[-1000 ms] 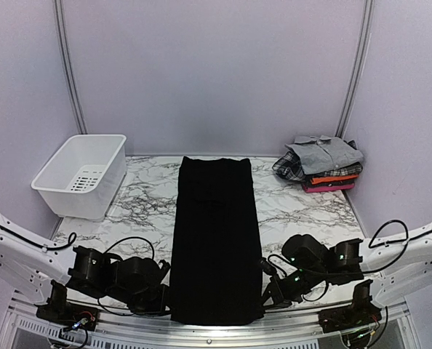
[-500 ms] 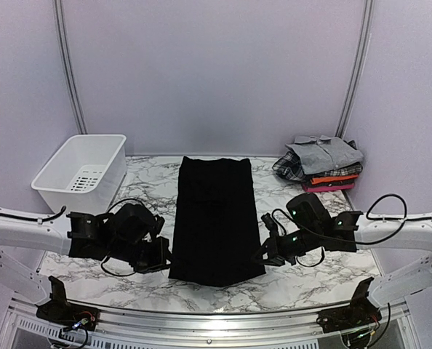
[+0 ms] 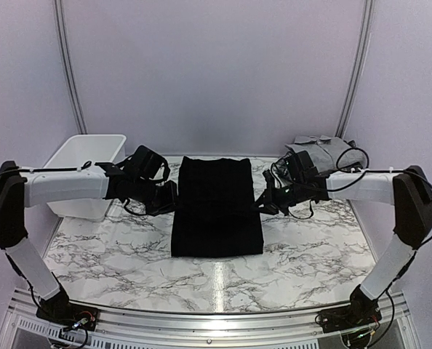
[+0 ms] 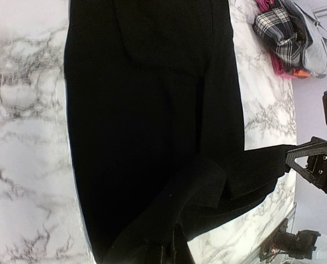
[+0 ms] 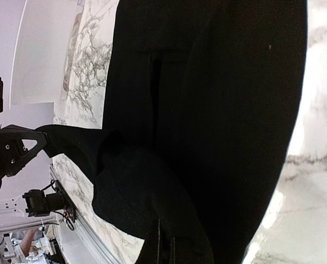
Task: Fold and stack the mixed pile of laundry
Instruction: Fold the rectangle-folded T-shirt at the center of the board.
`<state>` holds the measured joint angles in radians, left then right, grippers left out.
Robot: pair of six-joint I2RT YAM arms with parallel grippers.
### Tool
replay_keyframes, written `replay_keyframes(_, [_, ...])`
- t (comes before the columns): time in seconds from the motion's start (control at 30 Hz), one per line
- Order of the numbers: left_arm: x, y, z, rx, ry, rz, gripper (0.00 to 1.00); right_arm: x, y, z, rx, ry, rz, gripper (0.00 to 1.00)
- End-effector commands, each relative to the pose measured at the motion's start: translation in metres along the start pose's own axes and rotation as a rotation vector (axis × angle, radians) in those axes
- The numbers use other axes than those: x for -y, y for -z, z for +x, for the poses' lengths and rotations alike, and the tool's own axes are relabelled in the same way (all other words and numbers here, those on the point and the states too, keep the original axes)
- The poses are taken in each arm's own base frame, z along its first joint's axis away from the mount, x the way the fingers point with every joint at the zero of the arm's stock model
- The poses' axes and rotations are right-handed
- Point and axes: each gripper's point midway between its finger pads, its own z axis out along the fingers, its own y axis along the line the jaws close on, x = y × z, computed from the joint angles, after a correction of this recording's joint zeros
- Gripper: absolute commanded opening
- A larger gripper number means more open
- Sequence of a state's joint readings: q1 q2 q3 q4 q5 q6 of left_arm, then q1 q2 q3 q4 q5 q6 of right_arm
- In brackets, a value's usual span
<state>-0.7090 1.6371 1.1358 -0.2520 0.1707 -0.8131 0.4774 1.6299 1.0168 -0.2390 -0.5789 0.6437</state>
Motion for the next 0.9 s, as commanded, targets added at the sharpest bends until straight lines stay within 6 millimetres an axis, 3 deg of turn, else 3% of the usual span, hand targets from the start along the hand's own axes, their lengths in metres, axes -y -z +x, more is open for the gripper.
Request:
replay_keyframes(0.0, [-0.006, -0.017, -0.033, -0.021, -0.034, -0.004, 0.0, -0.002, -0.006, -0.044, 0.038, 0.063, -0.04, 0.0])
replay_keyframes(0.2, [-0.009, -0.044, -0.076, -0.017, -0.019, 0.019, 0.0, 0.014, -0.024, -0.084, 0.052, 0.044, -0.051, 0.0])
replay_keyframes(0.33, [-0.014, -0.059, -0.091, -0.02, -0.008, 0.025, 0.0, 0.027, -0.032, -0.105, 0.06, 0.033, -0.046, 0.0])
replay_keyframes(0.5, [-0.027, -0.076, -0.1, -0.039, 0.026, 0.02, 0.0, 0.044, -0.046, -0.114, 0.027, 0.013, -0.024, 0.0])
replay_keyframes(0.67, [-0.035, -0.081, -0.108, -0.046, 0.046, 0.027, 0.36, 0.055, -0.048, -0.112, 0.01, -0.008, 0.003, 0.38])
replay_keyframes(0.8, [-0.037, -0.057, -0.113, 0.001, 0.012, 0.01, 0.6, 0.051, -0.02, -0.114, 0.039, 0.036, 0.058, 0.53])
replay_keyframes(0.87, [-0.036, -0.038, -0.109, 0.019, -0.005, 0.01, 0.62, 0.048, -0.008, -0.109, 0.043, 0.069, 0.087, 0.54])
